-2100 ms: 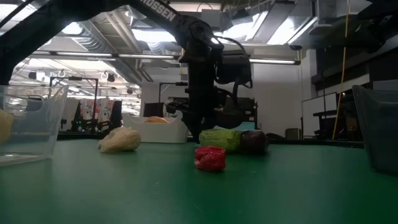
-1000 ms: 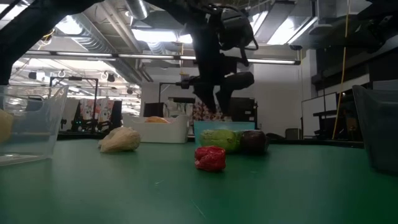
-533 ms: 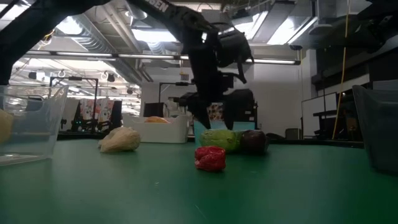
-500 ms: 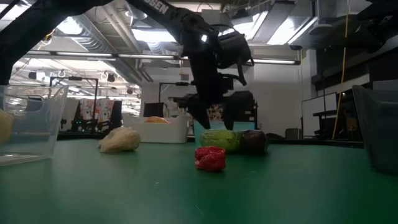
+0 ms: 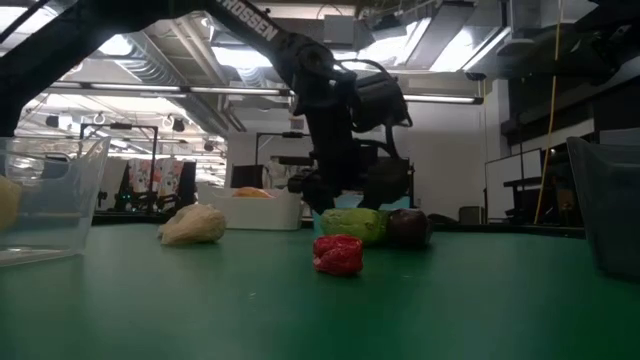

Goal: Sort produce into baskets
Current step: Put the white garlic into the green bin

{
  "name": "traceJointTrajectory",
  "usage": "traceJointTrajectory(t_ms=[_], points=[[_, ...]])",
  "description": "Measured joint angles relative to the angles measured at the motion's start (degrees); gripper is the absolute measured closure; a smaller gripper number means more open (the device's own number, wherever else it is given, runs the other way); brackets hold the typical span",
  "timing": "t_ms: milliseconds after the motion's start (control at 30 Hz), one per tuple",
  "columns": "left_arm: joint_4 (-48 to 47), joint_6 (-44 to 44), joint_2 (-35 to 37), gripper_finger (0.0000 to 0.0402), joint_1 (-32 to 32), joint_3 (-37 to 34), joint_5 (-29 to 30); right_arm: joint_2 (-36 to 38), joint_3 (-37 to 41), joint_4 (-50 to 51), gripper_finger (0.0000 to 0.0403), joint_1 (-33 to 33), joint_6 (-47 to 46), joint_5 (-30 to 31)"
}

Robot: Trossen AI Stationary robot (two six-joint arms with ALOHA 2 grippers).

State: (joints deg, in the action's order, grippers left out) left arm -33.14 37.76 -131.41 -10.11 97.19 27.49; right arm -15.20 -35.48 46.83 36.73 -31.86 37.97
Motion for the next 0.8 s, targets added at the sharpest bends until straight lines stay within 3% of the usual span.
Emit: traceJointTrajectory(t_ms=[400,800], points=[[1.7,-4.9,-0.2,0.0094,0.4,0.5,1.4,0.0,0.0,0.0,0.0042,0.0,0.0,0.0],[5.0,-2.5,-0.2,0.0094,-0.6,0.5,2.8,0.0,0.0,0.0,0.0042,0.0,0.0,0.0]])
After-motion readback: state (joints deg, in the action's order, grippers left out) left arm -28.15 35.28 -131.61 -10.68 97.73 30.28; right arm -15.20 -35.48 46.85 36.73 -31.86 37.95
